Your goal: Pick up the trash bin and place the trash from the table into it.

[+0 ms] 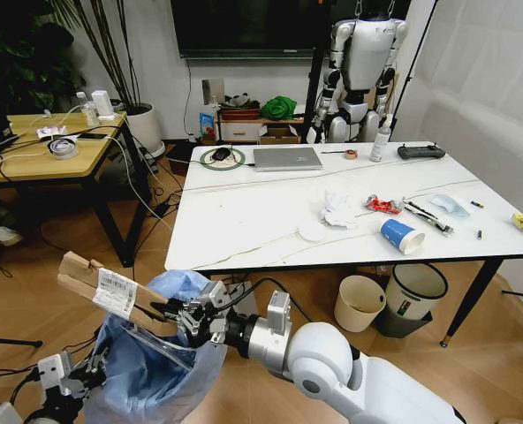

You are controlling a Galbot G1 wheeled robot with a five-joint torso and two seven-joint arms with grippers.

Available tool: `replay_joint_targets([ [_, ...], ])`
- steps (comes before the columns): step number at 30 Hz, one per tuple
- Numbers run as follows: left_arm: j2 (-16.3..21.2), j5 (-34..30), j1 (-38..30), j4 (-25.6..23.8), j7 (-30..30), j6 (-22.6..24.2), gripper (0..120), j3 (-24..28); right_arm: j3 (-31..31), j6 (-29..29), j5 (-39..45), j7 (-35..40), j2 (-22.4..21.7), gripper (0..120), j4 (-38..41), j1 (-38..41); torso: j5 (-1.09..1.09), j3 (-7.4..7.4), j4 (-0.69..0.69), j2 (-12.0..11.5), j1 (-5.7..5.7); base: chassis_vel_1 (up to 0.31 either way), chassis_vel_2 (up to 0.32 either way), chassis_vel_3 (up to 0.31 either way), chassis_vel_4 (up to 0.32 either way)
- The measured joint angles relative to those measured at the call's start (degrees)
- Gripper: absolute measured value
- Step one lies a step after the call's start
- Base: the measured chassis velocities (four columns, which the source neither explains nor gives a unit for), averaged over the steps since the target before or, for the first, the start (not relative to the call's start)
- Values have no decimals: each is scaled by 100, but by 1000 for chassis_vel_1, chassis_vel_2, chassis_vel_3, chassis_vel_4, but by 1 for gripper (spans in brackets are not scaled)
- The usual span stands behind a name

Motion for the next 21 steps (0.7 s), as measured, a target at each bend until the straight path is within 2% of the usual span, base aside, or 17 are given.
replay_joint_targets([
  [3,24,-66,30,-48,-22,18,0,-29,-15,49,-130,-25,2,2,-42,-76,0,0,0,0,0,0,0,0,0],
  [8,75,-123,130,-138,-34,31,0,-115,56,150,-338,-55,-41,21,-126,-213,0,0,0,0,0,0,0,0,0],
  [9,75,-123,130,-138,-34,31,0,-115,56,150,-338,-55,-41,21,-126,-213,0,0,0,0,0,0,0,0,0],
  [13,88,-123,170,-171,-36,36,0,-133,198,179,-364,-67,-51,40,-91,-231,0,0,0,0,0,0,0,0,0],
  [15,90,-123,172,-173,-36,36,0,-137,229,179,-361,-67,-44,43,-69,-228,0,0,0,0,0,0,0,0,0],
  [18,97,-123,188,-174,-37,37,0,-145,327,181,-344,-68,-16,54,-9,-207,0,0,0,0,0,0,0,0,0],
  [21,101,-123,198,-170,-37,37,0,-138,416,182,-328,-67,-23,70,9,-203,0,0,1,0,0,0,0,0,0],
])
